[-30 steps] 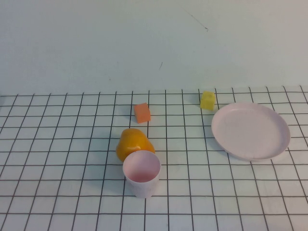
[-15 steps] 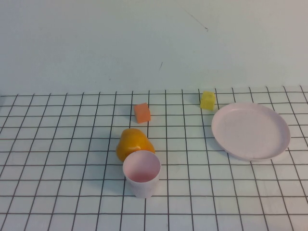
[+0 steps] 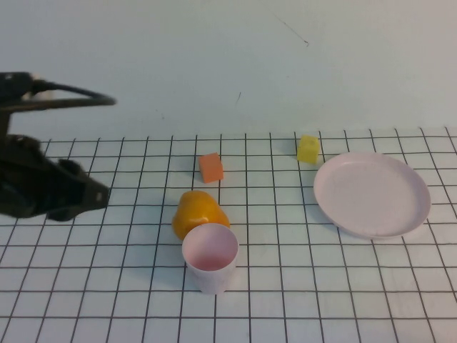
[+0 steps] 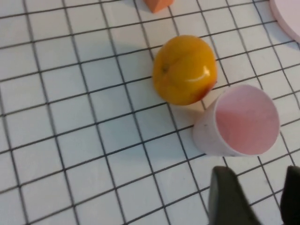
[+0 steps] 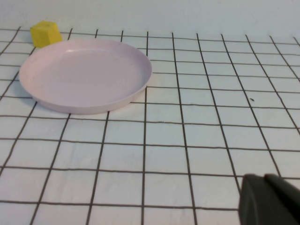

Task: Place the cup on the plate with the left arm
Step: Pick up the cup from the table

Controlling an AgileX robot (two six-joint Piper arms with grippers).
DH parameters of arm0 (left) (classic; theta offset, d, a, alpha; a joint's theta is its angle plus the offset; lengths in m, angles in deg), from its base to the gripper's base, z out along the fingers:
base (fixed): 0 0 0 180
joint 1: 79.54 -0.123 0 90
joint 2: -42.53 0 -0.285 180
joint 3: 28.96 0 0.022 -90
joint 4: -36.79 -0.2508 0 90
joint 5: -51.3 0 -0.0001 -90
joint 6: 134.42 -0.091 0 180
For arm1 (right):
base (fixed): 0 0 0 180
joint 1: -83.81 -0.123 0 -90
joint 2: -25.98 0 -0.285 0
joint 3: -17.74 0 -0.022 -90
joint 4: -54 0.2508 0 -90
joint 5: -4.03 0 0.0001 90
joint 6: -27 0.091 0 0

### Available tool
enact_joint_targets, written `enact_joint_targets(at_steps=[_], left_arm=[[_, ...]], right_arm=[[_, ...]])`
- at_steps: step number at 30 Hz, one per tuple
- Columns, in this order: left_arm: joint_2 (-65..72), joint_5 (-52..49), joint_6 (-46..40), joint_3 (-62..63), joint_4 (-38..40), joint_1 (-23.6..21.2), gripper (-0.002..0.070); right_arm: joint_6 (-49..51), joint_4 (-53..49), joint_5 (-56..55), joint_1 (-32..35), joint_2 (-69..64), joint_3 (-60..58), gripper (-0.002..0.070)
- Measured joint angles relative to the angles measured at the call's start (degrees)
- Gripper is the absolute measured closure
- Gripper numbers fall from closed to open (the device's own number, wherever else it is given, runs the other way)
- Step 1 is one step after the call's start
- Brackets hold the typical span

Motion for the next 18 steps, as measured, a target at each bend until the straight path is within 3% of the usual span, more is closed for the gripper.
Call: enact_joint_targets(at_steps=[4,6,11,18], left_arm=[[9.07,-1.23,-0.68,7.32,-0.57,8.02,0.0243],[13.24,-1.72,0.23,10.61,-2.33,11.75,0.0191],[23.45,-2.16,8.03,15.19,-12.87,18.52,0.0186],[32.94,-2.16,13.72,16.07,-18.52,19.77,0.019]], right_arm=[[0.0,0.0,0.0,0.0,0.0,0.0,0.0678],[0.0,0.0,0.0,0.0,0.0,0.0,0.0678],[0.0,0.0,0.0,0.0,0.0,0.0,0.0678],[0.0,0.0,0.0,0.0,0.0,0.0,0.0678]])
